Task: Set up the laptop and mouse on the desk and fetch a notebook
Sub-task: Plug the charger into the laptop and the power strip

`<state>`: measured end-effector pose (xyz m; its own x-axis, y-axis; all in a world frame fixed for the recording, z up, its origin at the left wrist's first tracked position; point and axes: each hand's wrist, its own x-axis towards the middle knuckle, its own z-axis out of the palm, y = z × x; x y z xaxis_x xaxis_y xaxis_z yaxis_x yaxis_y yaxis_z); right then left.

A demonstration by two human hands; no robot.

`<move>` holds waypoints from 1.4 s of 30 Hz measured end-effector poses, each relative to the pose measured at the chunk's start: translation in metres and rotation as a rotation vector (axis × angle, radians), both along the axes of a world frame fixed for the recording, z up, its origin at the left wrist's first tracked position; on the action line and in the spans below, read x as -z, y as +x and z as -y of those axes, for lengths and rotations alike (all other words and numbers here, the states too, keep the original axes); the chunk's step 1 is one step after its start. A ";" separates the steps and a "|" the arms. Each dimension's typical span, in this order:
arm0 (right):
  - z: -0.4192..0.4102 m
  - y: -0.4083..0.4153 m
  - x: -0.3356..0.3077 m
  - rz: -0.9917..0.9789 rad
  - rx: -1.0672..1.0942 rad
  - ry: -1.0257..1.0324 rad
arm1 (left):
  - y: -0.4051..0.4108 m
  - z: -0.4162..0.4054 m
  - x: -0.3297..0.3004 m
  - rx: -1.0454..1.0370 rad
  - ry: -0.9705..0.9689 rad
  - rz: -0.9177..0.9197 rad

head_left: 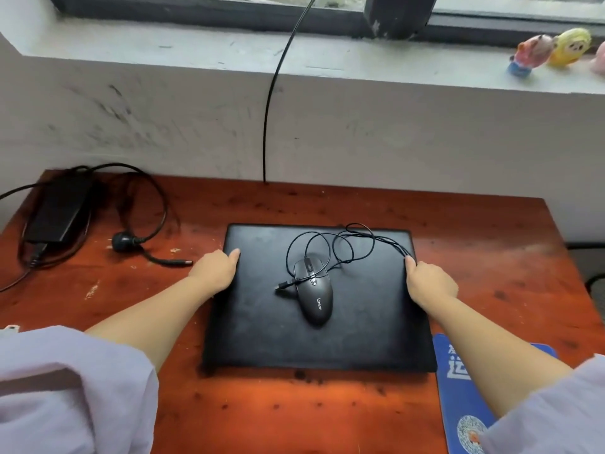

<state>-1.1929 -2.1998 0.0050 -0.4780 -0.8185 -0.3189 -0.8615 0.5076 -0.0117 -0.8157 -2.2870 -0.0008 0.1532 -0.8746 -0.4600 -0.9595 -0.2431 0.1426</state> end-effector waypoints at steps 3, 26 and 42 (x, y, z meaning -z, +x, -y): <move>0.001 0.005 -0.004 0.025 0.039 0.020 | 0.000 -0.005 -0.004 -0.029 0.055 -0.048; 0.102 0.253 -0.037 0.113 -0.430 -0.423 | 0.143 0.010 0.001 0.667 -0.300 0.044; 0.163 0.286 -0.002 0.234 -0.544 -0.053 | 0.103 0.041 0.004 0.592 -0.376 -0.358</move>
